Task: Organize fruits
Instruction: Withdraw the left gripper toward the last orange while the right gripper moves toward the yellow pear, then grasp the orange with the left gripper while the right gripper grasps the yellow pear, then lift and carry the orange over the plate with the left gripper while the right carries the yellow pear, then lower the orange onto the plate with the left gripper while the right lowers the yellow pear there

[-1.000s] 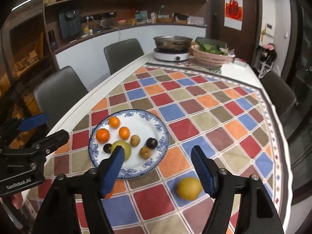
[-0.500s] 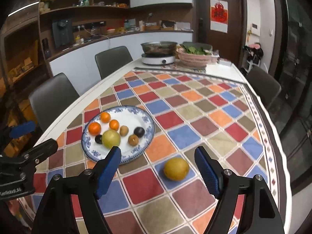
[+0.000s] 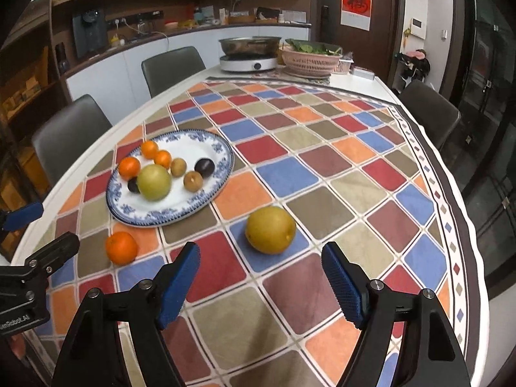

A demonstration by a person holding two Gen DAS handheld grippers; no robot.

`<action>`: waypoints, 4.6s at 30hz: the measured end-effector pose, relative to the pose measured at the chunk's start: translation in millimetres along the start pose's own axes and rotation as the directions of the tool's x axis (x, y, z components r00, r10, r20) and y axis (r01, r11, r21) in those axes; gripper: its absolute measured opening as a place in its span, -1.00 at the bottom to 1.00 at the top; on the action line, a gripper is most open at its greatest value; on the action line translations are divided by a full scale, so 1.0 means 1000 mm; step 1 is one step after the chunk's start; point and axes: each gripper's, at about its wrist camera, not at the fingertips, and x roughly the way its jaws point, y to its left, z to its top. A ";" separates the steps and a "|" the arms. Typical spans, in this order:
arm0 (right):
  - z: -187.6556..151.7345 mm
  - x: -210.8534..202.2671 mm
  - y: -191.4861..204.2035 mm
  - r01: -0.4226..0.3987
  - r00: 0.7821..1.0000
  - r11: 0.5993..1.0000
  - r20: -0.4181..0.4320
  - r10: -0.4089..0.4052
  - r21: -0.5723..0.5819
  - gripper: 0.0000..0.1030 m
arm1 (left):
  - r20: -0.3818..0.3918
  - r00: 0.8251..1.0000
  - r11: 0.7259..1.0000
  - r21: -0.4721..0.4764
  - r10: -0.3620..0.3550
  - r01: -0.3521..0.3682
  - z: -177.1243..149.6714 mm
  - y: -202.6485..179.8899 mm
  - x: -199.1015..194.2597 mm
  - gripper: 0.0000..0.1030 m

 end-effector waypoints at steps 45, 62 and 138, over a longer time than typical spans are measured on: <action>0.008 0.089 -0.010 -0.028 0.996 0.999 -0.090 0.024 -0.044 0.13 | -0.161 0.984 0.997 -0.044 -0.072 0.065 -0.010 -0.009 0.081 -0.19; 0.005 0.061 -0.002 -0.117 0.993 0.993 -0.003 0.117 -0.011 0.02 | -0.123 0.989 0.996 -0.034 -0.084 0.081 -0.008 -0.007 0.069 -0.20; 0.131 0.162 0.086 -0.232 0.958 0.968 -0.193 0.211 -0.096 0.03 | -0.166 0.969 0.979 0.059 -0.183 0.194 0.110 0.069 0.148 -0.20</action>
